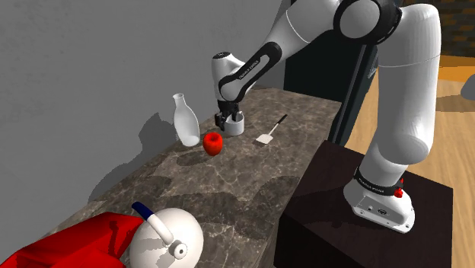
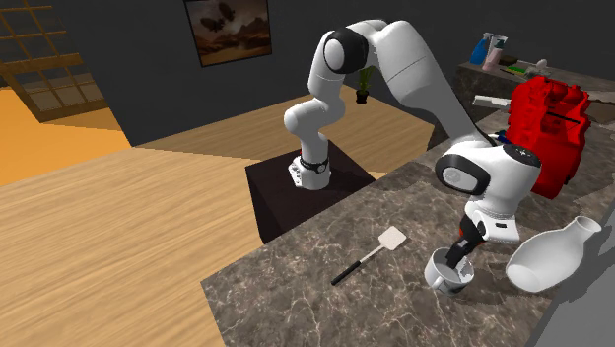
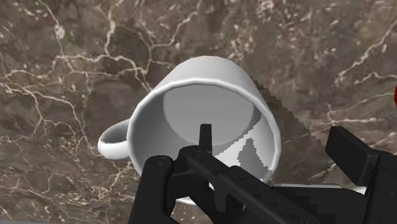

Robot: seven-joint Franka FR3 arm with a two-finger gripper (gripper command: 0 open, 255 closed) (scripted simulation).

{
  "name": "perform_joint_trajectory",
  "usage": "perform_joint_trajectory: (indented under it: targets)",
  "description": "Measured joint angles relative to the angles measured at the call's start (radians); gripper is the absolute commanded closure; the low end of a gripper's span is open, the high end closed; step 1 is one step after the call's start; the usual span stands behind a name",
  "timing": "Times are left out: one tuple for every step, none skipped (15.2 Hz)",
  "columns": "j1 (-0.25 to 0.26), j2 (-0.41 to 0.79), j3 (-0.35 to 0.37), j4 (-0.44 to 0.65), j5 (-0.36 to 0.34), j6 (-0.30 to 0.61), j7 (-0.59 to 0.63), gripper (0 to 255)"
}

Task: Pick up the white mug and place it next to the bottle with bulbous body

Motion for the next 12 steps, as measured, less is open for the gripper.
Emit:
perform_joint_trajectory:
  targets:
    - [0.0, 0.0, 0.0, 0.0, 0.0, 0.0, 0.0, 0]
    - [0.0, -0.009, 0.001, 0.004, 0.002, -0.013, -0.001, 0]
    - [-0.002, -0.024, 0.003, 0.013, 0.006, -0.036, -0.006, 0]
    - [0.0, -0.049, 0.006, 0.011, 0.01, -0.059, -0.006, 0]
    - [0.001, -0.064, 0.008, 0.018, 0.014, -0.081, -0.007, 0]
    - [0.0, -0.073, 0.008, 0.021, 0.016, -0.092, -0.01, 0]
    - [-0.001, -0.077, 0.008, 0.023, 0.017, -0.099, -0.011, 0]
    - [-0.001, -0.078, 0.008, 0.024, 0.017, -0.101, -0.011, 0]
    - [-0.001, -0.079, 0.008, 0.024, 0.018, -0.102, -0.011, 0]
    - [-0.001, -0.079, 0.009, 0.024, 0.018, -0.103, -0.011, 0]
    - [-0.001, -0.08, 0.009, 0.024, 0.018, -0.103, -0.011, 0]
    - [-0.001, -0.08, 0.009, 0.024, 0.018, -0.103, -0.011, 0]
